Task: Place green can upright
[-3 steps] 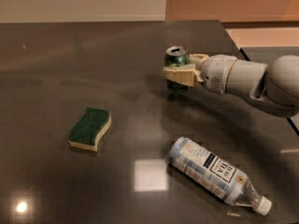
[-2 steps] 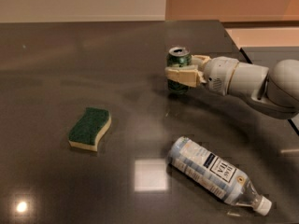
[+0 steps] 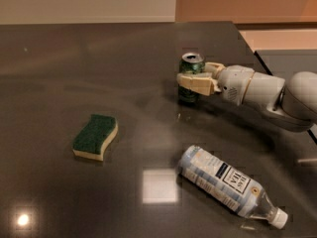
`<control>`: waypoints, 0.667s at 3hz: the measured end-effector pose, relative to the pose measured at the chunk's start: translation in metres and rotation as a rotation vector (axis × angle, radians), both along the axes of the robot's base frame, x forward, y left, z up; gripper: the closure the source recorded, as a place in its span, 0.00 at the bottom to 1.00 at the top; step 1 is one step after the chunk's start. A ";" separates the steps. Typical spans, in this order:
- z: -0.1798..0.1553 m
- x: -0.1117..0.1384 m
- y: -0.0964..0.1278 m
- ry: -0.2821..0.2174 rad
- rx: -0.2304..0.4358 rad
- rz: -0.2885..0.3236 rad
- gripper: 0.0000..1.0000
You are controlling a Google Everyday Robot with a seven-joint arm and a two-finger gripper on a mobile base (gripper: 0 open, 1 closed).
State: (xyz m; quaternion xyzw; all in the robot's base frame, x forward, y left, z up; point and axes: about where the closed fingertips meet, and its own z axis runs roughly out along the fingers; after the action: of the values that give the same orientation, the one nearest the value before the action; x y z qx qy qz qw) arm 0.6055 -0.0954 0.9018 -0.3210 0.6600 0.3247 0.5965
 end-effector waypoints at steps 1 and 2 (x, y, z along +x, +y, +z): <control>-0.004 0.000 0.000 -0.008 0.020 0.001 0.59; -0.007 0.001 0.001 -0.011 0.024 0.001 0.36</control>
Offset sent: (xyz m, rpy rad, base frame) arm 0.0023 -0.0047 -0.0119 0.0299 -0.0129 -0.0089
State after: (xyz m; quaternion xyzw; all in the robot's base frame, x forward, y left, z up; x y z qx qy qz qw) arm 0.6066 -0.0949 0.8949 -0.3158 0.6526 0.3313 0.6038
